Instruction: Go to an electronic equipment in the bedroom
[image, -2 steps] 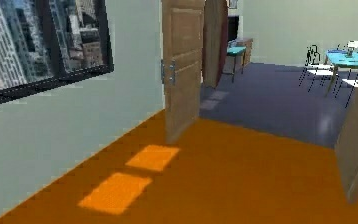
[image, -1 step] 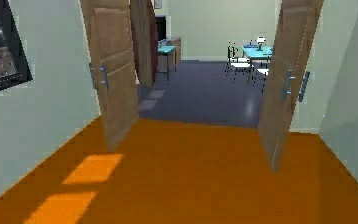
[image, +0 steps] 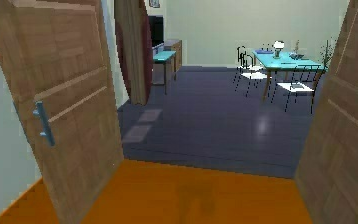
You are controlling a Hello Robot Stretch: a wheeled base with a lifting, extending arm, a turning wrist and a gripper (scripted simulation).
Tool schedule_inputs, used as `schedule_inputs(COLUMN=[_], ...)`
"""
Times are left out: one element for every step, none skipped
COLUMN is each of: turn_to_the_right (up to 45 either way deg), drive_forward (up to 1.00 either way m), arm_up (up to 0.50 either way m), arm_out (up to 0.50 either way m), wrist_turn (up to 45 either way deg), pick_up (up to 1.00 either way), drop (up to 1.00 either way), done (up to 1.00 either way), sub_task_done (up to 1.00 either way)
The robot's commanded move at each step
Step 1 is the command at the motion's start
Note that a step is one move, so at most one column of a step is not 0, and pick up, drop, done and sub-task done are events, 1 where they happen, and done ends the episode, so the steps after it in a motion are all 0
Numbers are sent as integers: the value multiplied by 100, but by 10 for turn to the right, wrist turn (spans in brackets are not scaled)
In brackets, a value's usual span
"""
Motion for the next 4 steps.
schedule_inputs(turn_to_the_right=[30, 0, 0, 0], drive_forward=[0, 100, 100, 100], arm_up=[0, 0, 0, 0], arm_out=[0, 0, 0, 0], wrist_turn=[0, 0, 0, 0], pick_up=[0, 0, 0, 0], drop=[0, 0, 0, 0], done=[0, 0, 0, 0], sub_task_done=[0, 0, 0, 0])
